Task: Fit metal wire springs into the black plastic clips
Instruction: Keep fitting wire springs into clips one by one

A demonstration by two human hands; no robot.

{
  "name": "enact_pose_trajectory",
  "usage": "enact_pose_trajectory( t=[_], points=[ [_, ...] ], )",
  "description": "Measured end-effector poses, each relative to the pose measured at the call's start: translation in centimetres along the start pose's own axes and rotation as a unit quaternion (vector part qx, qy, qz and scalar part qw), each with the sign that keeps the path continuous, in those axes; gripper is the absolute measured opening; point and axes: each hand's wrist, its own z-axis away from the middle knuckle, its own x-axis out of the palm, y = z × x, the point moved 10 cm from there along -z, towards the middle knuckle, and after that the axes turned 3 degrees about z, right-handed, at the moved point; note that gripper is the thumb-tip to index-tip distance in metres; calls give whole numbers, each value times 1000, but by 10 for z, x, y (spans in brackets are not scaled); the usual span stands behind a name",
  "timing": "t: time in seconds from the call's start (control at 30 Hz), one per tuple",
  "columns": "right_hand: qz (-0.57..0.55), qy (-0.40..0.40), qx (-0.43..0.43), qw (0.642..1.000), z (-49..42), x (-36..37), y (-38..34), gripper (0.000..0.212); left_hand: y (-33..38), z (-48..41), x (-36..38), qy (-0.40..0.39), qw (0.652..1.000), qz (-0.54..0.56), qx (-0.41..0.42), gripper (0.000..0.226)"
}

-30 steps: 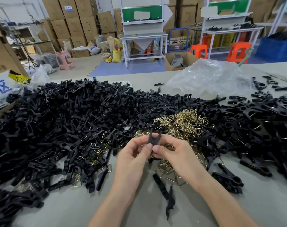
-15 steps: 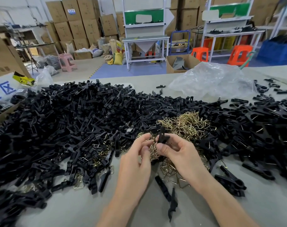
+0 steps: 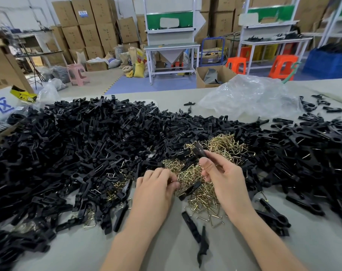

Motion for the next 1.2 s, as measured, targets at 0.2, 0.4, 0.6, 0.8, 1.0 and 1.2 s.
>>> enact_pose_trajectory(
  t=[0.2, 0.4, 0.6, 0.8, 1.0, 1.2],
  points=[
    [39, -10, -7, 999, 0, 3, -4, 29, -4, 8, -23, 112, 972, 204, -15, 17],
    [80, -57, -11, 995, 7, 16, -4, 38, -13, 9, -19, 105, 926, 352, -80, 36],
    [95, -60, -12, 994, 8, 18, -3, 32, -15, 19, -36, 145, 943, 290, -76, 17],
    [125, -61, -37, 990, 11, 19, -8, 34, 10, 22, -39, 129, 984, 114, 34, 35],
    [139, -64, -48, 987, 12, 21, -13, 40, 13, 19, -42, 127, 990, 41, 52, 61],
    [136, -67, -55, 987, 13, 22, -17, 41, 1, 21, -54, 168, 972, 164, -12, 29]
  ],
)
